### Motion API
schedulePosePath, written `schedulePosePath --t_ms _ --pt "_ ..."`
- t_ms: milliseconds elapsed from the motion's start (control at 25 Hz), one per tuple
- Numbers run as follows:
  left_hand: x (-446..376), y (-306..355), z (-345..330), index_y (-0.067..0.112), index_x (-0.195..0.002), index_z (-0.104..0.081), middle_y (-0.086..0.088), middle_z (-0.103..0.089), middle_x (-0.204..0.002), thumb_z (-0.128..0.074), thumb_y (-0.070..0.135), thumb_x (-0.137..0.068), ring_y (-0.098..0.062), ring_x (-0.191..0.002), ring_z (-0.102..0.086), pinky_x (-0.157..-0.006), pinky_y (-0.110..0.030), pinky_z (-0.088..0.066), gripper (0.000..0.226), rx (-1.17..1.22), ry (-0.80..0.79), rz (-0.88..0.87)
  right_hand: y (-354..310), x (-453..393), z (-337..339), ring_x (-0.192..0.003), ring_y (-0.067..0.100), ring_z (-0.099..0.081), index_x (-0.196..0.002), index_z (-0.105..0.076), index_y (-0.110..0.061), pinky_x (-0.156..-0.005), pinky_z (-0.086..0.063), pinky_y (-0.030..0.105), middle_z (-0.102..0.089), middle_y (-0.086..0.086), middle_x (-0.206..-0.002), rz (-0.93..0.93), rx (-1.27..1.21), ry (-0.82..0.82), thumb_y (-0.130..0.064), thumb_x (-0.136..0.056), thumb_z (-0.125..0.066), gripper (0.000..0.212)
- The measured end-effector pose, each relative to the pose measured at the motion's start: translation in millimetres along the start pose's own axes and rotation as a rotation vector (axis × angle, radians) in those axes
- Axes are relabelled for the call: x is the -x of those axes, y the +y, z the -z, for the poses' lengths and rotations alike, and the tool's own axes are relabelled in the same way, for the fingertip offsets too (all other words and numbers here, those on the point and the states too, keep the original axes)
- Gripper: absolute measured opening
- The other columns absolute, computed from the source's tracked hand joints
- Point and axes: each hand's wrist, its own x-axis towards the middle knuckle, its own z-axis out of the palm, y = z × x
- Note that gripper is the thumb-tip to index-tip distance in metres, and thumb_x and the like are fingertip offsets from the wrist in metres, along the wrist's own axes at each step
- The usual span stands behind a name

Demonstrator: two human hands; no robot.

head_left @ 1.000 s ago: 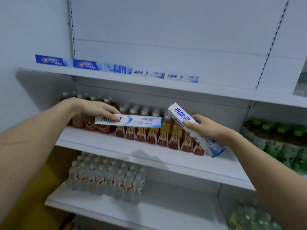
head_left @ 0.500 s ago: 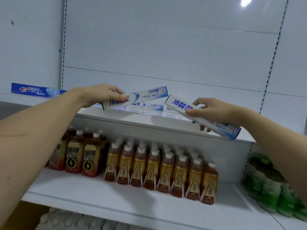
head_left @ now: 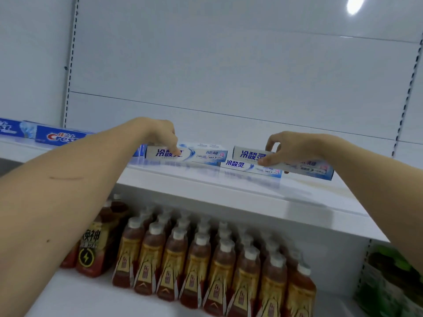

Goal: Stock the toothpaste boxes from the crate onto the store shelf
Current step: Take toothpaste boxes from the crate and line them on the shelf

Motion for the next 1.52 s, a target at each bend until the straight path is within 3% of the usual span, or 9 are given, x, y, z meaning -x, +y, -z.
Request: schedulePosePath --t_ms 80,200,280,400,600,760,1120,1320,1520 --pt "-21.2 5.8 -5.2 0.014 -0.099 -0.054 -0.008 -0.056 -0.099 -0.074 0.042 -0.080 -0.028 -0.085 -0.050 -0.074 -0.034 -0.040 0.039 -0.095 -0.006 0.022 10.0 -26.5 -8.5 -0.083 0.018 -0.068 -0.104 -0.058 -0.036 -0.084 -0.054 0.039 -0.066 -0.007 -0.097 -0.013 0.088 -0.029 -0.075 -0.069 -0.065 0.053" --pt "-43.9 13.8 -11.7 0.015 -0.100 -0.056 -0.007 -0.054 -0.100 -0.071 0.046 -0.082 -0.026 -0.084 -0.047 -0.075 -0.032 -0.038 0.038 -0.227 -0.030 0.063 18.3 -58.7 -19.1 -0.089 0.021 -0.065 -0.109 -0.058 -0.033 -0.088 -0.051 0.039 -0.060 -0.010 -0.097 -0.010 0.152 -0.084 -0.070 -0.072 -0.067 0.054" --pt "-56.0 18.9 -14.7 0.013 -0.118 -0.060 -0.007 -0.057 -0.112 -0.068 0.045 -0.086 -0.027 -0.094 -0.053 -0.081 -0.032 -0.041 0.046 -0.290 -0.053 0.078 22.0 -74.7 -25.6 -0.090 0.020 -0.061 -0.115 -0.057 -0.028 -0.085 -0.049 0.036 -0.058 -0.007 -0.105 0.003 0.184 -0.112 -0.065 -0.076 -0.067 0.055" --pt "-64.6 23.7 -17.7 0.014 -0.138 -0.049 -0.004 -0.055 -0.137 -0.063 0.042 -0.091 -0.025 -0.112 -0.056 -0.097 -0.038 -0.046 0.056 -0.361 -0.085 0.130 18.9 -89.5 -35.3 -0.079 0.016 -0.057 -0.122 -0.055 -0.022 -0.085 -0.049 0.036 -0.057 -0.001 -0.117 0.038 0.198 -0.164 -0.059 -0.081 -0.067 0.056" --pt "-69.2 27.0 -17.5 0.015 -0.142 -0.048 -0.005 -0.048 -0.146 -0.057 0.035 -0.097 -0.027 -0.132 -0.047 -0.088 -0.033 -0.040 0.050 -0.470 -0.160 0.184 9.4 -98.7 -44.6 -0.097 0.024 -0.058 -0.132 -0.050 -0.022 -0.092 -0.050 0.039 -0.057 0.003 -0.127 0.086 0.250 -0.196 -0.053 -0.086 -0.065 0.058" --pt "-69.5 25.1 -15.4 0.021 -0.152 -0.032 0.000 -0.033 -0.156 -0.063 0.042 -0.092 -0.027 -0.141 -0.036 -0.114 -0.043 -0.032 0.071 -0.428 -0.141 0.165 8.9 -99.0 -48.7 -0.111 0.025 -0.055 -0.136 -0.047 -0.026 -0.096 -0.045 0.041 -0.052 -0.002 -0.132 0.106 0.290 -0.133 -0.048 -0.086 -0.065 0.058" --pt "-9.4 31.9 10.4 0.017 -0.154 -0.027 -0.003 -0.027 -0.160 -0.038 0.058 -0.098 -0.025 -0.147 -0.026 -0.120 -0.045 -0.018 0.070 -0.131 0.081 0.032 -21.5 -48.6 -16.4 -0.127 0.027 -0.049 -0.144 -0.041 -0.020 -0.104 -0.040 0.042 -0.045 0.000 -0.145 0.087 0.224 -0.038 -0.042 -0.094 -0.058 0.057" --pt "51.2 29.6 15.1 0.013 -0.153 -0.029 -0.004 -0.024 -0.161 -0.024 0.055 -0.102 -0.025 -0.148 -0.022 -0.120 -0.042 -0.016 0.066 -0.008 0.106 -0.039 -54.7 -2.2 -2.0 -0.136 0.026 -0.041 -0.146 -0.039 -0.016 -0.108 -0.033 0.042 -0.041 0.002 -0.151 0.080 0.065 0.069 -0.049 -0.099 -0.045 0.058" --pt "95.7 10.9 4.0 0.015 -0.156 -0.021 -0.003 -0.020 -0.163 -0.019 0.056 -0.102 -0.023 -0.150 -0.018 -0.118 -0.040 -0.015 0.067 0.305 0.098 -0.079 -100.2 45.4 -14.4 -0.114 0.021 -0.051 -0.139 -0.047 -0.015 -0.097 -0.038 0.036 -0.052 0.004 -0.137 0.119 -0.578 0.245 -0.053 -0.099 -0.040 0.055"
